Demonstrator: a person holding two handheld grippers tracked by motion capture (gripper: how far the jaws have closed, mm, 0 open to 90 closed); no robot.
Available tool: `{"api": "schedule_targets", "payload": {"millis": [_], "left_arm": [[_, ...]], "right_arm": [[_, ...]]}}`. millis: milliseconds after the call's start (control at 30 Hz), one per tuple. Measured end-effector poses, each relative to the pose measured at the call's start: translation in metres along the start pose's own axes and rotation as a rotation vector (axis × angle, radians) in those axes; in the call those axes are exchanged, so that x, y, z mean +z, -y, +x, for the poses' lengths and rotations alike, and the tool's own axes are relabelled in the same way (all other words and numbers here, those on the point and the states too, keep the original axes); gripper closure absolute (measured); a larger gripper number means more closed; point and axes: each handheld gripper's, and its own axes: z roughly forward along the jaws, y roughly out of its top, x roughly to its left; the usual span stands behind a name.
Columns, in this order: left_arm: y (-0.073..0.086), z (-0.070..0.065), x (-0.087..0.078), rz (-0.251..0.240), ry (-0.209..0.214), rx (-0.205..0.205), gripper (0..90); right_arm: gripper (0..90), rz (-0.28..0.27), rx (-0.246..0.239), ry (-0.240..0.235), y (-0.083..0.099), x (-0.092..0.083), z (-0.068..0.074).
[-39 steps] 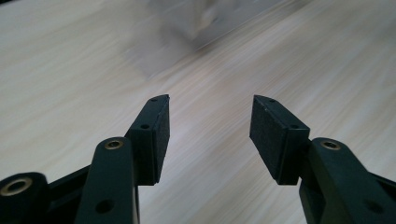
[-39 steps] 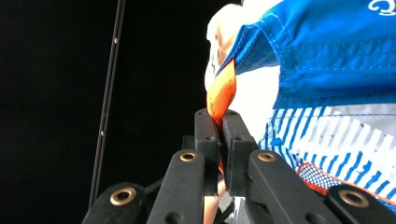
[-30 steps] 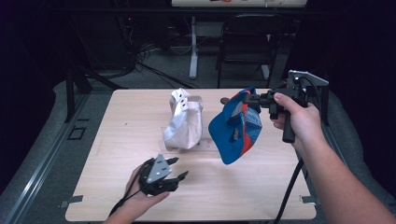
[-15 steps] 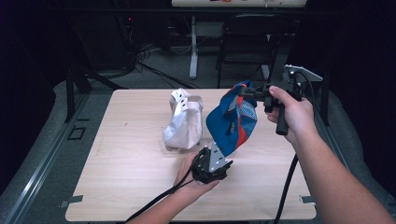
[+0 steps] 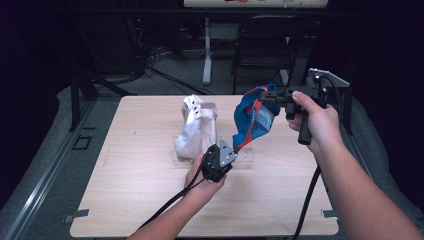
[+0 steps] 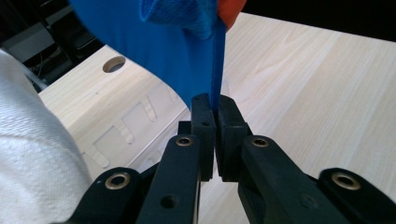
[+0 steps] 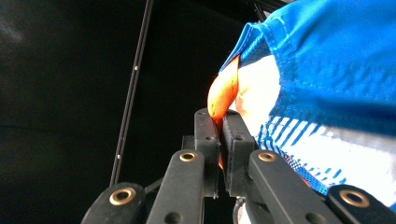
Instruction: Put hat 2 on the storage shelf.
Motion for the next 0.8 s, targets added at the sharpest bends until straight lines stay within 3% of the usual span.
{"api": "schedule_targets", "payload": {"millis": [333, 433, 600, 667, 800], "left_arm": [[0.014, 0.006, 0.016, 0.007, 0.028, -0.073, 88.0], [0.017, 0.007, 0.020, 0.014, 0.030, -0.074, 88.0], [0.022, 0.012, 0.022, -0.008, 0.033, -0.111, 87.9], [0.024, 0.013, 0.022, 0.015, 0.017, -0.101, 88.0], [0.031, 0.012, 0.023, 0.031, 0.024, -0.091, 88.0]], "right_arm": [[86.6, 0.037, 0.011, 0.034, 0.004, 0.012, -0.025], [86.6, 0.037, 0.023, 0.039, 0.005, 0.015, -0.034], [86.5, 0.046, 0.028, 0.045, 0.007, 0.018, -0.045], [86.6, 0.049, 0.031, 0.044, 0.008, 0.019, -0.048], [86.5, 0.044, 0.043, 0.045, 0.011, 0.019, -0.054]]}}
